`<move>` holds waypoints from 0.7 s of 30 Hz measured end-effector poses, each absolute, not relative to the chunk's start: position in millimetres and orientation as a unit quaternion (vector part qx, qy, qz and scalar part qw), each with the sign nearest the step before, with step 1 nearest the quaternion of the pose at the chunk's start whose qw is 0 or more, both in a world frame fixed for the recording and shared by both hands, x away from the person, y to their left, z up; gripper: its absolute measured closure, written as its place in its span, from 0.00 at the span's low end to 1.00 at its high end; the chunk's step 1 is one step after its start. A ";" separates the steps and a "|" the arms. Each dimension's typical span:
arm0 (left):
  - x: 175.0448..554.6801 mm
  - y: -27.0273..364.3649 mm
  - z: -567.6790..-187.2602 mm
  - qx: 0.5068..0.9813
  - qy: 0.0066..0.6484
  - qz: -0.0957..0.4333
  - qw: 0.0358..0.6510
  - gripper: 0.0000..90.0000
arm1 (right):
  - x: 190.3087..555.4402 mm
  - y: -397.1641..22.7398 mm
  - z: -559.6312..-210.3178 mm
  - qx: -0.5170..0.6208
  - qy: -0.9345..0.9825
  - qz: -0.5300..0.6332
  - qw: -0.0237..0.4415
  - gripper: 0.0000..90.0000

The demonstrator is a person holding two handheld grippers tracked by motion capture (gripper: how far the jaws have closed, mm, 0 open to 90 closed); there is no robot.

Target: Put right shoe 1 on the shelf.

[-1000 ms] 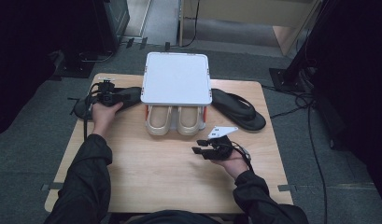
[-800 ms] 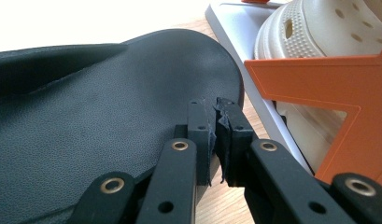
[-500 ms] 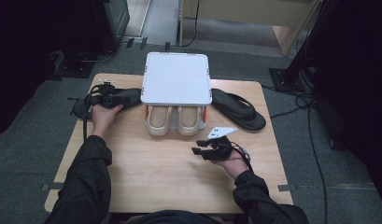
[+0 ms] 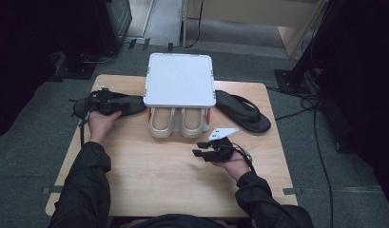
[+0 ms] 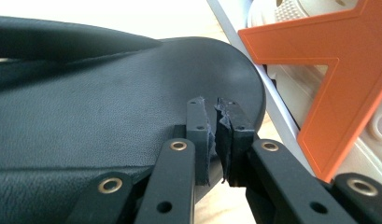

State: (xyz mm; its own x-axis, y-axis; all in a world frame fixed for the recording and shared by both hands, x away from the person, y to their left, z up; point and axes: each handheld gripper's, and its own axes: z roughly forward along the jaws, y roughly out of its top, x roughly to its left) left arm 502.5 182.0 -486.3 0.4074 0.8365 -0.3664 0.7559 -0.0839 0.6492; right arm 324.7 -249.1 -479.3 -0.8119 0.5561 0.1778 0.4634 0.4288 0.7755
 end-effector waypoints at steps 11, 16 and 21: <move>486.5 189.3 -486.0 0.733 0.544 0.045 0.405 0.93 | 329.9 -245.0 -477.7 0.298 0.844 0.444 0.050 0.66; 480.0 191.7 -485.1 0.737 0.543 0.043 0.400 0.93 | 331.6 -243.2 -477.3 0.295 0.843 0.447 0.047 0.66; 474.0 193.6 -484.9 0.739 0.542 0.041 0.399 0.92 | 333.2 -241.7 -477.2 0.294 0.844 0.447 0.045 0.66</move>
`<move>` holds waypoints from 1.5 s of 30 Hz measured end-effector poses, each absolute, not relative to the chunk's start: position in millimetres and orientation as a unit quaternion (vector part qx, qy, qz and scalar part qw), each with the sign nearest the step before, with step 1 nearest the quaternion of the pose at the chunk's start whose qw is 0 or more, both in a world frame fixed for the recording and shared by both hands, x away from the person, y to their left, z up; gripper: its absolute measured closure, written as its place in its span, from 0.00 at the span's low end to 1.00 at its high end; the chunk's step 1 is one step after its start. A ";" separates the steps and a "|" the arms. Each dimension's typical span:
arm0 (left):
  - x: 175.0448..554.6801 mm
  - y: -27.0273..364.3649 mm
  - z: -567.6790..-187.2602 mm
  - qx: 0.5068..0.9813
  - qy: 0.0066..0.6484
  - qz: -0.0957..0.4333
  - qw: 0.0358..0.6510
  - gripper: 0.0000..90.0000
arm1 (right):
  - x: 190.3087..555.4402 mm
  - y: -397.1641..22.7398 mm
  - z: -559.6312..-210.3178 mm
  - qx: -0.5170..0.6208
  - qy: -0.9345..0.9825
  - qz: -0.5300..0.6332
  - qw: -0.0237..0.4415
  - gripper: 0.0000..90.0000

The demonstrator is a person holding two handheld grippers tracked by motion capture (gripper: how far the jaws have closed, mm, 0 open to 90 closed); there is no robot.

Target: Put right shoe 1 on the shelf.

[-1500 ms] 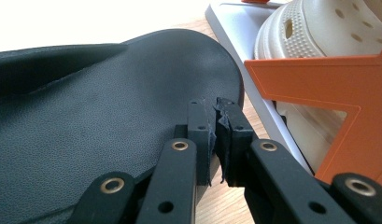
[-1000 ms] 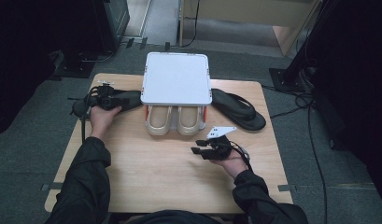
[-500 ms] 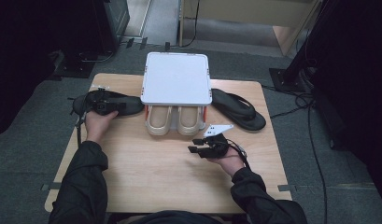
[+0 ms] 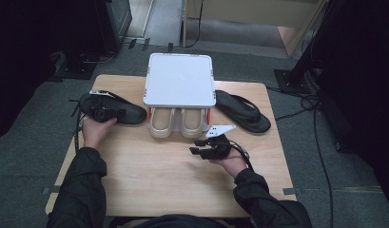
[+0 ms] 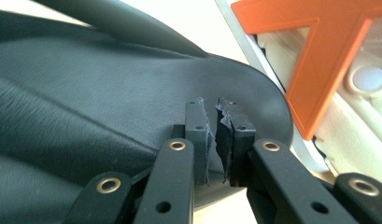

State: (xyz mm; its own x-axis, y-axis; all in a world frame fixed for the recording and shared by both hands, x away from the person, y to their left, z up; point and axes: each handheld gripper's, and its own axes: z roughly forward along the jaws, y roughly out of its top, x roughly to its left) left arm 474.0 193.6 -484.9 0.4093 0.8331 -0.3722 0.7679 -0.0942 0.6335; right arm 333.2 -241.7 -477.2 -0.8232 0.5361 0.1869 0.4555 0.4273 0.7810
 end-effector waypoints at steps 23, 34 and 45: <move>452.2 217.8 -465.5 0.717 0.561 0.072 0.408 0.68 | 337.5 -234.7 -477.1 0.290 0.846 0.446 0.036 0.67; 461.0 233.9 -476.7 0.695 0.592 0.083 0.398 0.53 | 337.7 -235.5 -477.7 0.293 0.846 0.444 0.036 0.67; 476.8 231.9 -489.7 0.688 0.606 0.085 0.391 0.52 | 333.9 -240.0 -479.7 0.298 0.844 0.443 0.041 0.67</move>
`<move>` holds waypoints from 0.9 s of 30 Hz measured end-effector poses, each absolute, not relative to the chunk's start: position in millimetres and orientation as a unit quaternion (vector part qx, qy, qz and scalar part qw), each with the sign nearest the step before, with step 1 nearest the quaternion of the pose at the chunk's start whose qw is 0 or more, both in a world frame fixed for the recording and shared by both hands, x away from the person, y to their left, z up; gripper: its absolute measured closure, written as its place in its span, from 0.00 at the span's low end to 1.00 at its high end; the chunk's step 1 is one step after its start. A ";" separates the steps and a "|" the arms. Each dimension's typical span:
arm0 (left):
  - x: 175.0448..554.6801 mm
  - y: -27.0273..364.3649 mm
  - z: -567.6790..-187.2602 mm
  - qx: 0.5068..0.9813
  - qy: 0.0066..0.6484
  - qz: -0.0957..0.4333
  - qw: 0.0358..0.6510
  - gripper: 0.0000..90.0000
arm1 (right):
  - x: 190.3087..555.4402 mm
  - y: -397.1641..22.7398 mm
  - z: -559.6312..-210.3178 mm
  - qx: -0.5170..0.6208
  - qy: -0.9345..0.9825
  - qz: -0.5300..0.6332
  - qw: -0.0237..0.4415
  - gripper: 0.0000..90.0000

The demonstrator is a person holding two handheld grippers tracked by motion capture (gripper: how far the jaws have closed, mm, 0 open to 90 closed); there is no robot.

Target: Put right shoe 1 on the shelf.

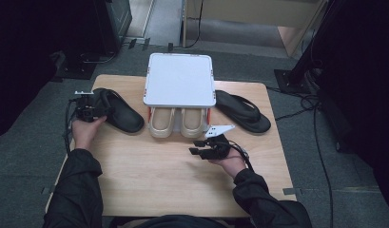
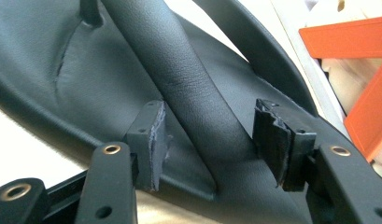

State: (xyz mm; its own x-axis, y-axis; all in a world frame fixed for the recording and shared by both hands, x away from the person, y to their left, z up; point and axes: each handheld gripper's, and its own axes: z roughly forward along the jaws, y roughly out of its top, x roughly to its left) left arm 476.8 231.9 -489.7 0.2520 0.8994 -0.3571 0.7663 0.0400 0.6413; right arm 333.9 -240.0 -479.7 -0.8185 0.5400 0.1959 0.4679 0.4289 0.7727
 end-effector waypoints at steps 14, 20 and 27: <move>486.3 224.5 -490.4 0.696 0.596 0.082 0.391 0.61 | 329.7 -246.7 -480.4 0.310 0.841 0.442 0.046 0.67; 485.1 219.3 -491.0 0.716 0.569 0.038 0.404 0.71 | 329.9 -246.5 -480.7 0.308 0.841 0.442 0.047 0.67; 484.1 210.2 -489.9 0.733 0.553 0.038 0.394 0.72 | 330.5 -246.3 -480.5 0.306 0.840 0.444 0.049 0.67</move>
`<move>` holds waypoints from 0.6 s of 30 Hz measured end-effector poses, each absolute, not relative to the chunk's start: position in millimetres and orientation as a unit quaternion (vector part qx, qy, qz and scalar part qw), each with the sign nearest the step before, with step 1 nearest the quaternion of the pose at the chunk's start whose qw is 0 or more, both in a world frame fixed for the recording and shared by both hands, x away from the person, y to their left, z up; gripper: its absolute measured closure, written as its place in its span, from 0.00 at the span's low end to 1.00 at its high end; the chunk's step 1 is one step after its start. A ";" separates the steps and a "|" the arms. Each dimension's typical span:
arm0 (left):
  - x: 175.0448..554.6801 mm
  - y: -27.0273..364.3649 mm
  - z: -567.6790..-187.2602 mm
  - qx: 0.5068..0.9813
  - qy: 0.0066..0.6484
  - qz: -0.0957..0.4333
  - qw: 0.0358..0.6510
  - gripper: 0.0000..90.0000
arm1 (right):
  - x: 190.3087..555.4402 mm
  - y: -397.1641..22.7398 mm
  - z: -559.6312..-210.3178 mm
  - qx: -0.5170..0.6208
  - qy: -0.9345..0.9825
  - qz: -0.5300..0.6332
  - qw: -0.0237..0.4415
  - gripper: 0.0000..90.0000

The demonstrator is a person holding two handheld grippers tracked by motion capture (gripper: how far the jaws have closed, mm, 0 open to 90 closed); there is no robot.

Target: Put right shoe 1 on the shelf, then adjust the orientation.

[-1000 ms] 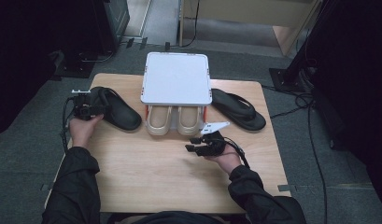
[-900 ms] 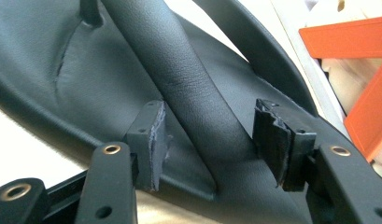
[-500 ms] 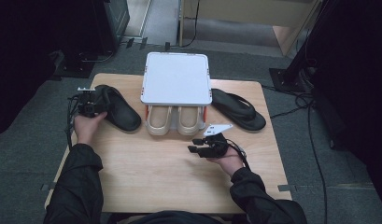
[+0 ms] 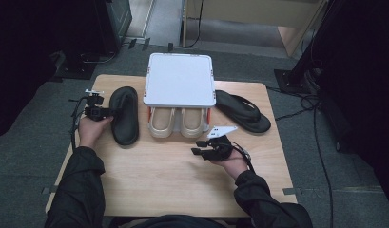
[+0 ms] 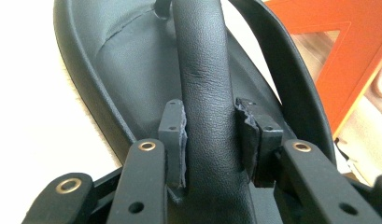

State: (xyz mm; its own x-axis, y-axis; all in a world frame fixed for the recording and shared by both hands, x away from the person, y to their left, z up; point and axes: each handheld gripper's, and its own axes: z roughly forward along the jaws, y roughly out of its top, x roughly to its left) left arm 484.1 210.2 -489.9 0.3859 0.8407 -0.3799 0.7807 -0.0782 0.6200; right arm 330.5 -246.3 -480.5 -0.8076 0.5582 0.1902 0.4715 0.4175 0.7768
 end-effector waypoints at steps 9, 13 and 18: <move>487.8 208.1 -493.0 0.719 0.561 0.040 0.408 0.73 | 330.7 -245.4 -481.2 0.307 0.841 0.443 0.048 0.67; 488.4 210.5 -491.1 0.710 0.570 0.034 0.411 0.75 | 331.1 -245.9 -481.2 0.307 0.841 0.443 0.049 0.67; 487.3 210.5 -485.2 0.708 0.569 0.031 0.418 0.75 | 331.6 -246.3 -480.6 0.308 0.839 0.445 0.050 0.67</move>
